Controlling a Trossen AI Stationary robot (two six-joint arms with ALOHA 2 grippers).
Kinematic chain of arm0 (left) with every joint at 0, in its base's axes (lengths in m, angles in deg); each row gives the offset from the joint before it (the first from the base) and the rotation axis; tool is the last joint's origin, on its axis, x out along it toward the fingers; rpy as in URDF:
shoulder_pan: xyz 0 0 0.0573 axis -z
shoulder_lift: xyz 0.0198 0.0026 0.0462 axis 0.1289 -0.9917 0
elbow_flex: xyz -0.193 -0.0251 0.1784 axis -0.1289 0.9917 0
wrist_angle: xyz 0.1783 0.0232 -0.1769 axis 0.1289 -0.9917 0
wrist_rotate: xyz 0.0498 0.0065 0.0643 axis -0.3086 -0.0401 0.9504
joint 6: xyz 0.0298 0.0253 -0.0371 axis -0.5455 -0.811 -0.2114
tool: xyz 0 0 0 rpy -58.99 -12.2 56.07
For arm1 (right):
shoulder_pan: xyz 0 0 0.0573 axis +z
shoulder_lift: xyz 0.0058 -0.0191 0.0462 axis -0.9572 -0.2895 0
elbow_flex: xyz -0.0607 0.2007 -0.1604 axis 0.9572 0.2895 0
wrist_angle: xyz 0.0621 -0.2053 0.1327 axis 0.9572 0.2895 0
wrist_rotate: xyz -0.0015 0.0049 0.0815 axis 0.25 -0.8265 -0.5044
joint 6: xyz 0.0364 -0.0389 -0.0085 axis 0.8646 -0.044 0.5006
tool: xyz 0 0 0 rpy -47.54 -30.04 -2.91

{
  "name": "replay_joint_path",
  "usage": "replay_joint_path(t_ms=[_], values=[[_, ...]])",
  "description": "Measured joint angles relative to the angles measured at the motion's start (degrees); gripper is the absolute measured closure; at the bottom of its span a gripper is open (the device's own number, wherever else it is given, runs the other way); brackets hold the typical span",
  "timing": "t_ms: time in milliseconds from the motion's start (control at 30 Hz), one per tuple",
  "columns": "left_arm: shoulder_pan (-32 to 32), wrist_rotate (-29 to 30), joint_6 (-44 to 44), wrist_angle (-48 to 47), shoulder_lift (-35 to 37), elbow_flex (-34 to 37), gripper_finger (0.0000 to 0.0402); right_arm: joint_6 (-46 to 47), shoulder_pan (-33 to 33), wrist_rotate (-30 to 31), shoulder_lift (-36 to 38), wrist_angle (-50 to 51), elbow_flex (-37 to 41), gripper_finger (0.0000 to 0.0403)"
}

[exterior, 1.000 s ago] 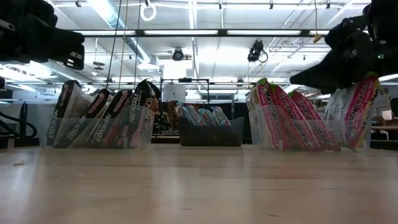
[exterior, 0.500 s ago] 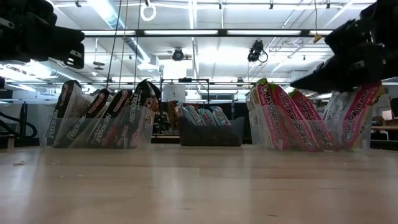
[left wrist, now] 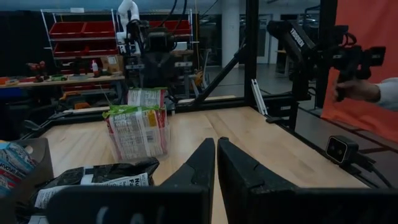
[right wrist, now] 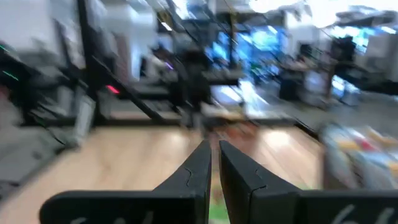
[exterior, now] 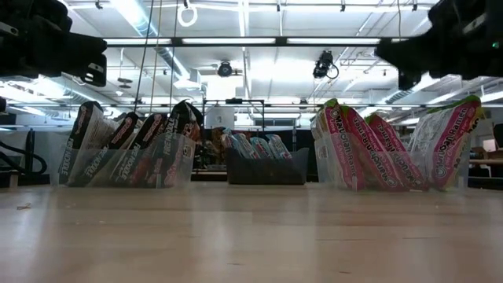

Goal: Sort Maruchan noodles
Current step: Return to Home Position

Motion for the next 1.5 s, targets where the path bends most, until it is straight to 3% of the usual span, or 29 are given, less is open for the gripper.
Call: replay_joint_path(t_ms=[133, 200, 367, 567, 700, 1067, 1500], values=[[0.0, 0.0, 0.0, 0.0, 0.0, 0.0, 0.0377, 4.6, 1.0, 7.4, 7.9, 11.7, 0.0, 0.0366], [0.0, 0.0, 0.0, 0.0, 0.0, 0.0, 0.0377, 5.6, 1.1, 8.0, 12.8, 16.4, 0.0, 0.0366], [0.0, 0.0, 0.0, 0.0, 0.0, 0.0, 0.0377, 10.0, -0.5, -6.0, 27.3, 32.8, 0.0, 0.0366], [0.0, 0.0, 0.0, 0.0, 0.0, 0.0, 0.0377, 8.8, -7.9, -8.9, 44.5, 47.7, 0.0, 0.0366], [-0.3, -0.2, 0.1, 0.0, 0.5, 0.0, 0.0377, 8.5, -11.5, -11.6, 43.2, 50.3, 0.0, 0.0366], [-5.9, 0.0, 0.0, -0.2, 1.0, 0.0, 0.0377, -3.4, -15.7, -9.5, 41.9, 49.7, 0.0, 0.0366], [-6.5, 0.0, 0.0, -0.3, 1.0, 0.0, 0.0377, -2.8, -15.7, -9.6, 41.8, 49.3, 0.0, 0.0366]])
